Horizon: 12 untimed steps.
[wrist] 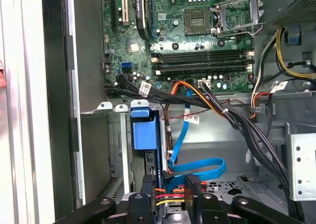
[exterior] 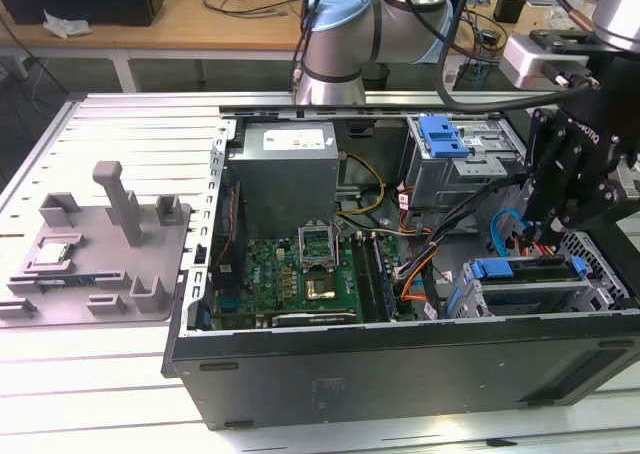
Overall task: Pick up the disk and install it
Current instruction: 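Insert the second disk wire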
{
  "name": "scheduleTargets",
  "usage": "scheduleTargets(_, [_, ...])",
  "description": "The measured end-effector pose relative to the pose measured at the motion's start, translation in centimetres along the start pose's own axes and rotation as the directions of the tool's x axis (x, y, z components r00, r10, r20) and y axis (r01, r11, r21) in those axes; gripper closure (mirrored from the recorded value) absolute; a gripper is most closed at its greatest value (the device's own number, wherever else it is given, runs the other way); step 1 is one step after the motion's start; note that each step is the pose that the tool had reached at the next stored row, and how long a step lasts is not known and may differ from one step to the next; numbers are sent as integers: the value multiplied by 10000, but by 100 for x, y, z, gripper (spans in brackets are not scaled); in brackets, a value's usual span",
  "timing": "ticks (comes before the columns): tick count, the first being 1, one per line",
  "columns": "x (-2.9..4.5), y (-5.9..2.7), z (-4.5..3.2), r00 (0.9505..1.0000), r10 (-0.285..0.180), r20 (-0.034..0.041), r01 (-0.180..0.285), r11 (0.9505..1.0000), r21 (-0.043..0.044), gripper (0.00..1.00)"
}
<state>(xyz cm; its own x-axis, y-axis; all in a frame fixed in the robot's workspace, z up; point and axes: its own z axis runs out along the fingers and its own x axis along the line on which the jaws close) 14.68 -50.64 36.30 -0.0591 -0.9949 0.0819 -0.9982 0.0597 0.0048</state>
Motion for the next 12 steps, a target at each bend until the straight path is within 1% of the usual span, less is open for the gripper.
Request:
scheduleTargets(2, [-1,0,3,10000,0,19,0,10000,-1,61])
scheduleTargets(3, [0,0,3,10000,-1,59,1,10000,-2,61])
scheduleTargets(5, [0,-1,3,9999,-2,158,2,10000,-6,61])
scheduleTargets(6, [0,0,3,9997,-3,242,3,10000,-11,61])
scheduleTargets(7, [0,0,3,9996,-2,279,3,10000,-13,61])
scheduleTargets(9, [0,0,3,9995,-3,328,4,10000,-16,62])
scheduleTargets(10, [0,0,3,9994,-3,345,4,10000,-16,70])
scheduleTargets(12, [0,0,3,9993,-4,378,4,10000,-19,70])
